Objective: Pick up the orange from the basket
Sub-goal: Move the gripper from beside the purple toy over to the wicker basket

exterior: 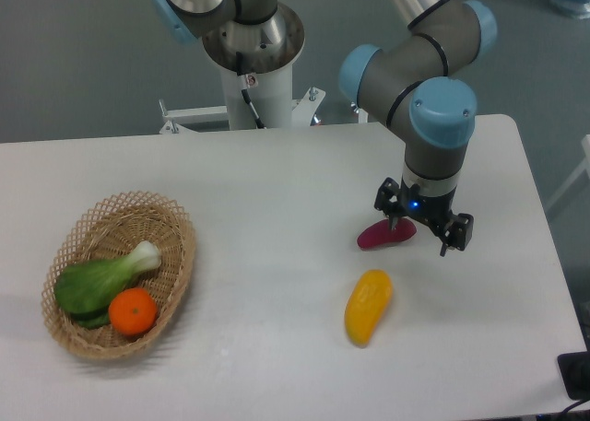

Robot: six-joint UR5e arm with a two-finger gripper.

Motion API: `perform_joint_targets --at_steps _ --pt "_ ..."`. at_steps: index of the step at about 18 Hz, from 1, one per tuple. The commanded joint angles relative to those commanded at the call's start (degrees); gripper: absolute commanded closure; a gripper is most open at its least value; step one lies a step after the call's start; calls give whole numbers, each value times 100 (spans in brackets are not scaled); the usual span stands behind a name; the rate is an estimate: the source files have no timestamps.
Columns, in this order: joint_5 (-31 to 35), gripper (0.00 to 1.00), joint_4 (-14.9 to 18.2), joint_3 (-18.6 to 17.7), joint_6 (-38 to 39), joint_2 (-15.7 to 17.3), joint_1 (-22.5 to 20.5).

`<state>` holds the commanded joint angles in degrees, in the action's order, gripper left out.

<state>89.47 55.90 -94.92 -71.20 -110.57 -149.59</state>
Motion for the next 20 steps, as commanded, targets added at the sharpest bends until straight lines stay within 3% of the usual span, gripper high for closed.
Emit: perform_joint_targets --at_steps 5,10,13,20 --pt "-44 0 0 35 150 9 88" --pt "-44 0 -9 9 1247 -26 526" --pt "-70 0 -35 35 2553 -53 1053" --pt "-536 0 -35 263 4691 -114 1924"
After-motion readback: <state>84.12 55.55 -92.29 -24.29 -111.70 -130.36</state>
